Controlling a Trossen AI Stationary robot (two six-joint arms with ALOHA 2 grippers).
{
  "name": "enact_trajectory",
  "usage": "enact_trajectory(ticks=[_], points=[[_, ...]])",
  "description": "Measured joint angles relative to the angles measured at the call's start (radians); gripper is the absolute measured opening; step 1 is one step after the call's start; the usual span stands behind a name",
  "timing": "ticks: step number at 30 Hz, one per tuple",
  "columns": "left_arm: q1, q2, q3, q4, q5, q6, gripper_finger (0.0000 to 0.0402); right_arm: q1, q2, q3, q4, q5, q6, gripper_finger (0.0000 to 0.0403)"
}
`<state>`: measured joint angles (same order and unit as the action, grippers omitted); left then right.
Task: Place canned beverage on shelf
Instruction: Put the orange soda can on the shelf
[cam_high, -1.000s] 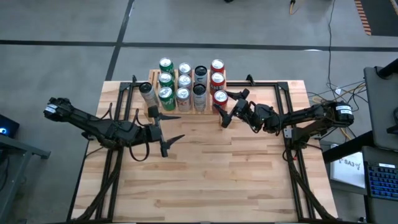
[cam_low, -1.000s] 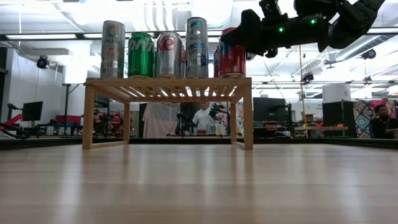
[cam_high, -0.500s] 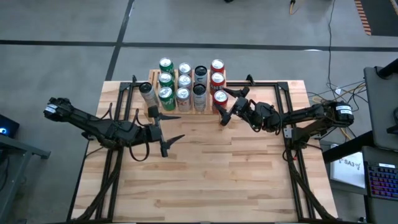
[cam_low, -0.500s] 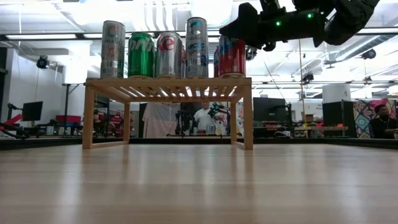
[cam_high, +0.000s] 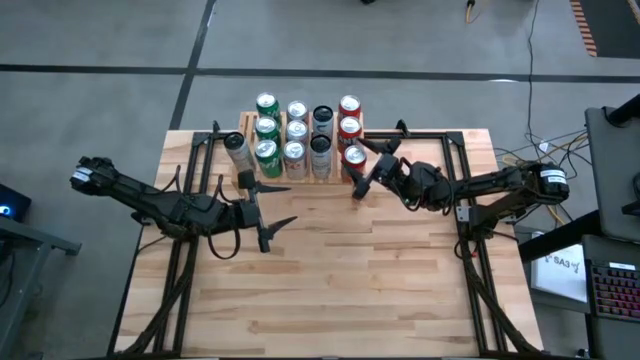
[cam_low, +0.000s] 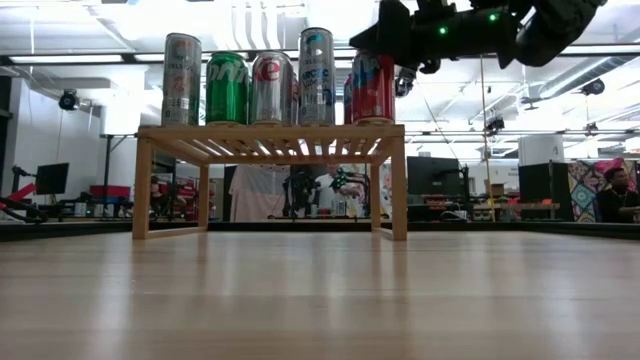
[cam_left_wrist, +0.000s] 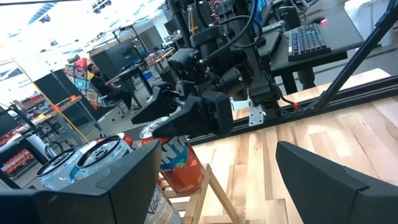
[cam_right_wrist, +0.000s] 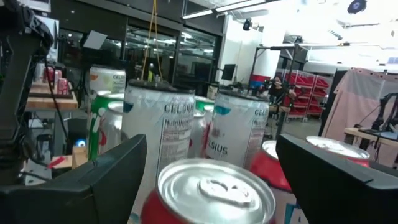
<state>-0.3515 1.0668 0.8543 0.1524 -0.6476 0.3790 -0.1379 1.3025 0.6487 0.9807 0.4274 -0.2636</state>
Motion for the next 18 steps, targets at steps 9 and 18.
enact_trajectory(ticks=[9, 18], points=[[0.000, 0.000, 0.000, 0.000, 0.000, 0.000, 0.0301, 0.003, -0.014, 0.036, -0.010, 0.000, -0.015, 0.0345], [0.000, 0.000, 0.000, -0.001, 0.002, -0.026, 0.0301, 0.106, -0.110, 0.128, -0.171, 0.000, -0.086, 0.0344]])
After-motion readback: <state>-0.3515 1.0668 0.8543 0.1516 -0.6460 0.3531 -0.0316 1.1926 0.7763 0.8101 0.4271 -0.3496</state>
